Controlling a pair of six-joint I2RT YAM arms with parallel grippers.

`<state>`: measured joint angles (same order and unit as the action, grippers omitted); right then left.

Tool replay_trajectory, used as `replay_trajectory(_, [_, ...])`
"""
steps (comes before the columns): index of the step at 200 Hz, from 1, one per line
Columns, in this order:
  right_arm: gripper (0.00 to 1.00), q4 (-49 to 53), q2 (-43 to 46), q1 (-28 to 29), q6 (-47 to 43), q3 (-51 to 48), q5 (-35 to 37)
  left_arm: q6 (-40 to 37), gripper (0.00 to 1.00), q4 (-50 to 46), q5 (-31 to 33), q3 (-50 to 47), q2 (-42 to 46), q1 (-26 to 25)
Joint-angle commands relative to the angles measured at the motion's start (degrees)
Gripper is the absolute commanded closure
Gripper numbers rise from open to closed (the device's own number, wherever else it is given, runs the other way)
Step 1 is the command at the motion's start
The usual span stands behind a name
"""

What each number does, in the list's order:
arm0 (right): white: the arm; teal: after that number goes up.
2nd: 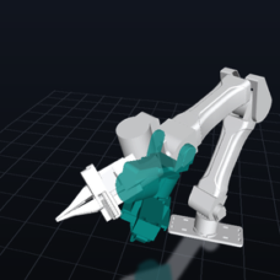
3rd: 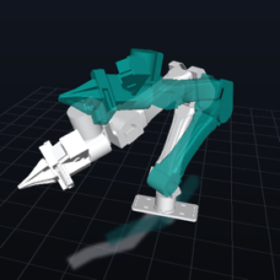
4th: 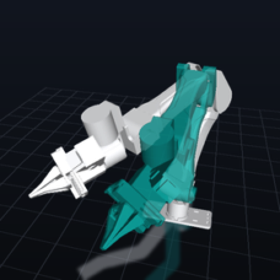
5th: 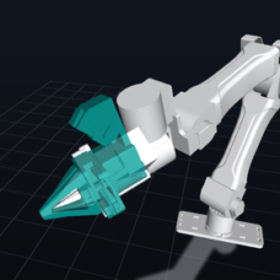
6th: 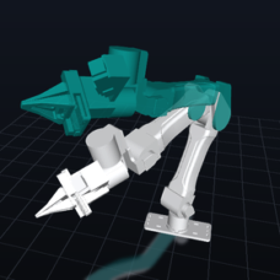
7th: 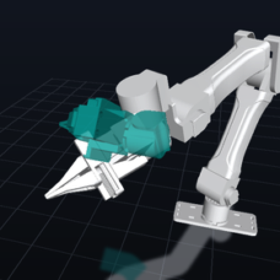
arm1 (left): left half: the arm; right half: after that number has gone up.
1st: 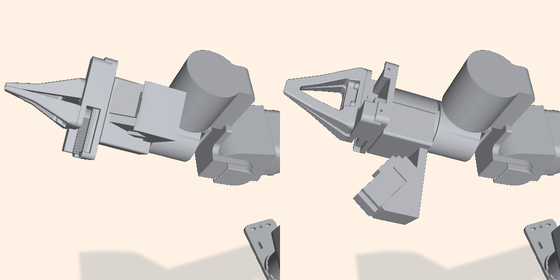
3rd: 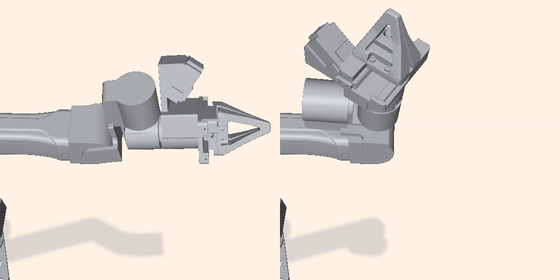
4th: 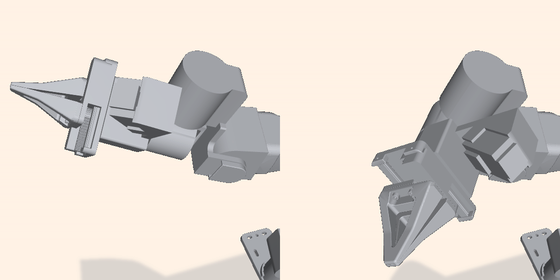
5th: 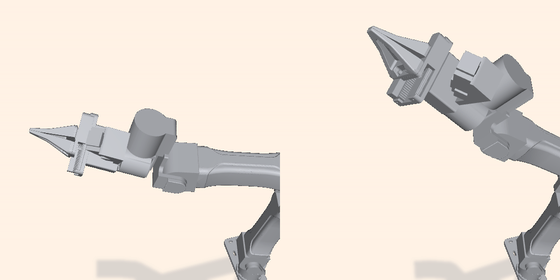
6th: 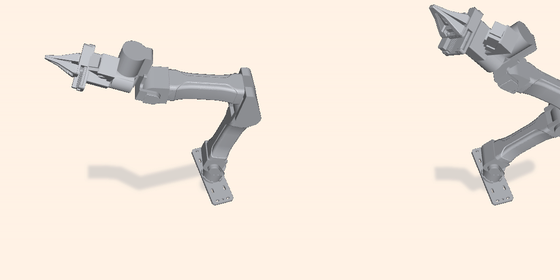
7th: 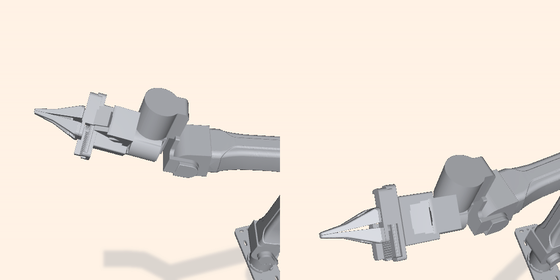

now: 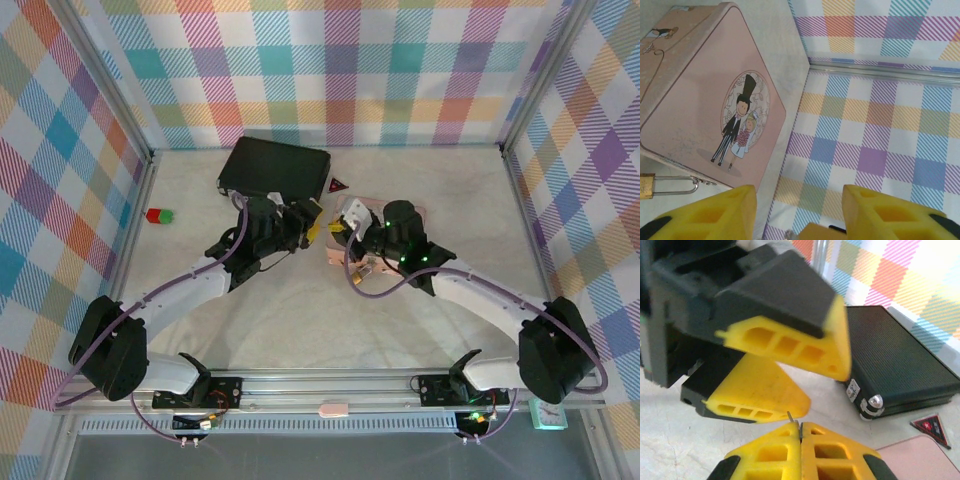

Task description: Unlock a padlock with a key

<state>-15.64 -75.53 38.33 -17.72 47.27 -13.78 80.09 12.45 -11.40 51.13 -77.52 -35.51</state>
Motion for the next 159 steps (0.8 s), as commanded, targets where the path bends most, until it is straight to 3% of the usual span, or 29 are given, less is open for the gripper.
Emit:
replay_trajectory(1, [1.0, -6.7, -1.1, 1.3, -5.8, -1.2, 0.9, 2.0, 0.54, 1.2, 0.3, 0.1, 0.7, -0.4])
replay_trajectory(101, [1.0, -16.3, -1.1, 2.8, -8.4, -5.0, 5.0, 4.2, 0.57, 2.3, 0.3, -1.3, 0.2, -0.3])
replay_trajectory(159, [1.0, -14.7, -0.3, 2.8, -9.0, -4.8, 5.2, 3.2, 0.53, 0.0, 2.0, -1.8, 1.0, -0.4])
